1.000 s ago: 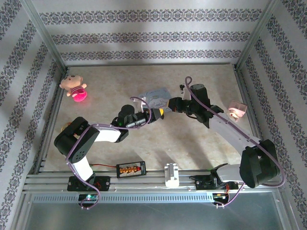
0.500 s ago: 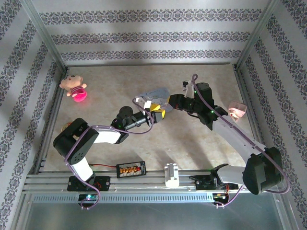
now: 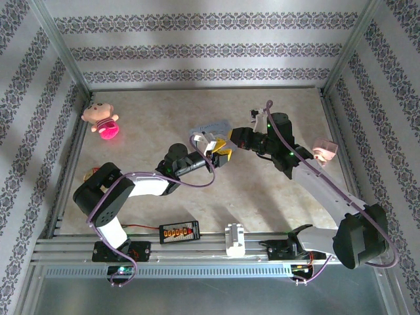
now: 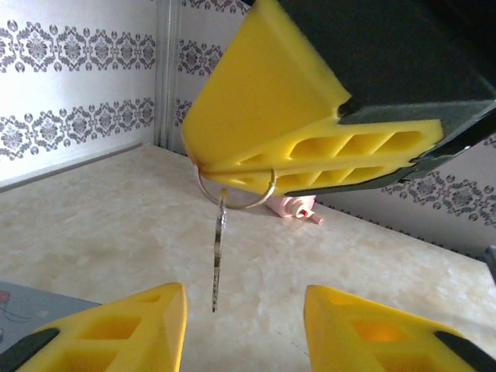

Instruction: Unlock a padlock with a key

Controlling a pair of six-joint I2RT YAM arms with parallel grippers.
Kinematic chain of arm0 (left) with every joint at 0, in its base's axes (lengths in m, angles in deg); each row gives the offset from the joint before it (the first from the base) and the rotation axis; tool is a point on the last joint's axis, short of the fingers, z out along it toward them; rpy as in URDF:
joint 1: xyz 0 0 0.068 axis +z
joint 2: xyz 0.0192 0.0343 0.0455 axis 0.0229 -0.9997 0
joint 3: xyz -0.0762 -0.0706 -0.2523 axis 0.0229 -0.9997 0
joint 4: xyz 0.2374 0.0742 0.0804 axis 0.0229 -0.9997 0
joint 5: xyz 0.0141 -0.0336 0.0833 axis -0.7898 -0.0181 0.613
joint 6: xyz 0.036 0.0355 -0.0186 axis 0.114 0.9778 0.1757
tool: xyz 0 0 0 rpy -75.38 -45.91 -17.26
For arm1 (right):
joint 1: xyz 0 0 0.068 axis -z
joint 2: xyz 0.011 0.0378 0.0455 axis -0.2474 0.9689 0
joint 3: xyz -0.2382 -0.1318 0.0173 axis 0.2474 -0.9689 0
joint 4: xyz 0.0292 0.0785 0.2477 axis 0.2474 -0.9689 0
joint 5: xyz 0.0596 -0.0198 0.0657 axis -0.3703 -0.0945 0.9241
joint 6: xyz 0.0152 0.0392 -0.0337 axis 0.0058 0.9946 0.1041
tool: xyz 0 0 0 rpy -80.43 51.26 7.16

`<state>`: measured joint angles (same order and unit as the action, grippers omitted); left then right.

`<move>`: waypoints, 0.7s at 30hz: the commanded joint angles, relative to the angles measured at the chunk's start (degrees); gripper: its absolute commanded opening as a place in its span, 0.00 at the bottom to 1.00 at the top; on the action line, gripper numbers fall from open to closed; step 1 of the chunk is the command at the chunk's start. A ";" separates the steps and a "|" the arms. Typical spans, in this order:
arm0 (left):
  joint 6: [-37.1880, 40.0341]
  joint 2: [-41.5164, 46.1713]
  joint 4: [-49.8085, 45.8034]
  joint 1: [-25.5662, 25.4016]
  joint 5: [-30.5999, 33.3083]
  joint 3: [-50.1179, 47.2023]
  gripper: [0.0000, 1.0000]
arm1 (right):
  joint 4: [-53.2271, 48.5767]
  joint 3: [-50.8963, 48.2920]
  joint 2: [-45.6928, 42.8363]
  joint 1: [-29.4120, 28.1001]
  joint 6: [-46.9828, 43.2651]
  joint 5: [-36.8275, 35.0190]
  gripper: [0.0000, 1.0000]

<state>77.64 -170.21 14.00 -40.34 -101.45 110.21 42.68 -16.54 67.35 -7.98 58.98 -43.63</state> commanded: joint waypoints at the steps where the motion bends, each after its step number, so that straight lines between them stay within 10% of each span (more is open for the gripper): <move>1: 3.37 0.55 -1.79 -0.61 1.24 2.19 0.41 | 1.68 -0.26 -1.24 -0.88 0.87 1.51 0.00; 8: 6.11 0.24 -2.64 -0.61 1.41 3.99 0.40 | 2.03 -0.79 -1.33 -1.43 1.28 1.60 0.00; 14: 9.21 0.51 -4.38 -0.61 2.05 5.16 0.01 | 2.03 -1.47 -2.09 -1.60 1.69 1.69 0.00; 21: 27.90 5.91 -14.04 -1.61 9.18 4.72 0.00 | 0.95 -2.89 -4.93 0.29 2.59 2.70 0.13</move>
<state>93.77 -167.81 5.39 -41.14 -97.38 114.26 43.14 -18.72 65.08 -8.64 60.70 -42.63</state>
